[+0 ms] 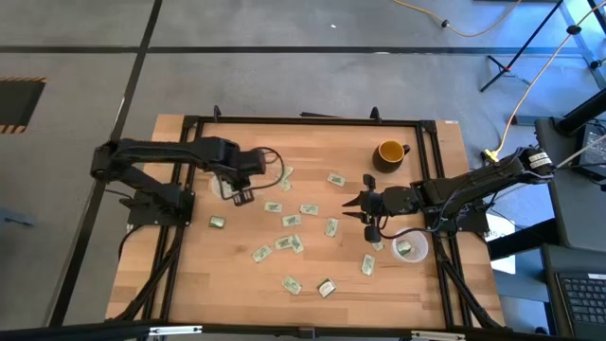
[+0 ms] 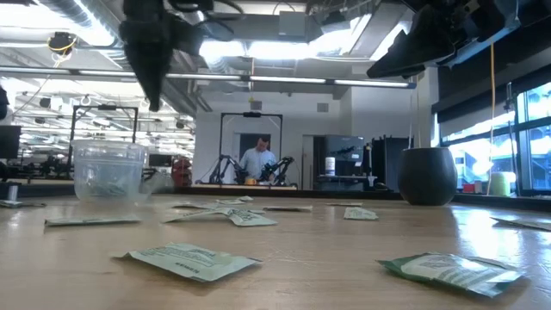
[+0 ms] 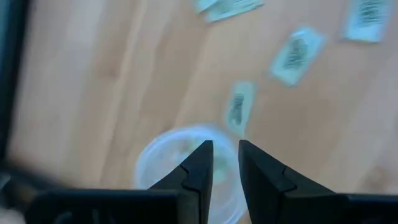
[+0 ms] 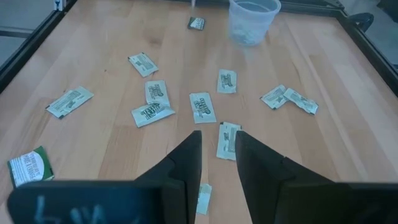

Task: Pick and place Stevia / Truvia into bins
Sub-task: Put the white stevia packet into the left transparent container

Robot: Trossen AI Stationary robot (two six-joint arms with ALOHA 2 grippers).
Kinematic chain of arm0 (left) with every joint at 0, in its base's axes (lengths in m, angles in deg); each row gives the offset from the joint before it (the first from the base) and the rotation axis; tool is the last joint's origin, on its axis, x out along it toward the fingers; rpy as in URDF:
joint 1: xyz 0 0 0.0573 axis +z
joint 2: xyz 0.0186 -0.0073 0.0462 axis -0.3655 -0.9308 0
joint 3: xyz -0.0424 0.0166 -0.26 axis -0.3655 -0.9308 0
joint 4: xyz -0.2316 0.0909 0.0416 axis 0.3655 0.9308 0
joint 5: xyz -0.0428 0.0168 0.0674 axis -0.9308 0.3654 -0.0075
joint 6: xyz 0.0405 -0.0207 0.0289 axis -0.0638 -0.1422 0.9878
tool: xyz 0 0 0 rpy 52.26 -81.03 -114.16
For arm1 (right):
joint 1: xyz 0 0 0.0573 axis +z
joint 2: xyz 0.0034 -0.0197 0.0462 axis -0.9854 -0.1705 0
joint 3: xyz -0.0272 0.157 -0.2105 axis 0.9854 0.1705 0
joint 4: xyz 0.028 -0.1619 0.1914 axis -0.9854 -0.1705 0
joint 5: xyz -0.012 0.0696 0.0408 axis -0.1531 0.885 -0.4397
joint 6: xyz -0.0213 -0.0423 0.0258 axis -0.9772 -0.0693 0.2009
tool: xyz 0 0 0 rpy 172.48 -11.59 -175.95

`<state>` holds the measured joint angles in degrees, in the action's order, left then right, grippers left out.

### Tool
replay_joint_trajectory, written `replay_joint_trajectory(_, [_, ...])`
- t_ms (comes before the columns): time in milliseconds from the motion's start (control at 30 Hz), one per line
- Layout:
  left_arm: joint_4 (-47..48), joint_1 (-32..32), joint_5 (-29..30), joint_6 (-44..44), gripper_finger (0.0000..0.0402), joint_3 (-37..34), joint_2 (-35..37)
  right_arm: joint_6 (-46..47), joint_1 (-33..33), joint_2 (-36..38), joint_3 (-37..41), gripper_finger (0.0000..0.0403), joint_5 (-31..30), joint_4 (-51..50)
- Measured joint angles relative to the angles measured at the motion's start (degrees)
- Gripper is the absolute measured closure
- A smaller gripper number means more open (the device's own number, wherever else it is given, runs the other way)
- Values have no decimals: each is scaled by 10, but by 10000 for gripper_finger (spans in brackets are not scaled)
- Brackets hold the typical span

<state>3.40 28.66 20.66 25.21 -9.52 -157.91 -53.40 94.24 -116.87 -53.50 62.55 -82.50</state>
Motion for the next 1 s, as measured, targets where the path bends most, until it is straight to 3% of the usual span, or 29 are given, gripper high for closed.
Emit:
replay_joint_trajectory(333, [9, 0, 31, -43, 323, -87, 47, 1, 0, 0, 0, 302, 0, 0])
replay_joint_trajectory(567, [-122, -11, 20, 90, 294, -90, 47, 1, 0, 0, 0, 302, 0, 0])
replay_joint_trajectory(833, [-154, 1, 9, 123, 234, -90, -10, 1, 0, 0, 0, 302, 0, 0])
replay_joint_trajectory(1000, [-162, 11, -17, 141, 222, -90, -81, 1, 0, 0, 0, 302, 0, 0])
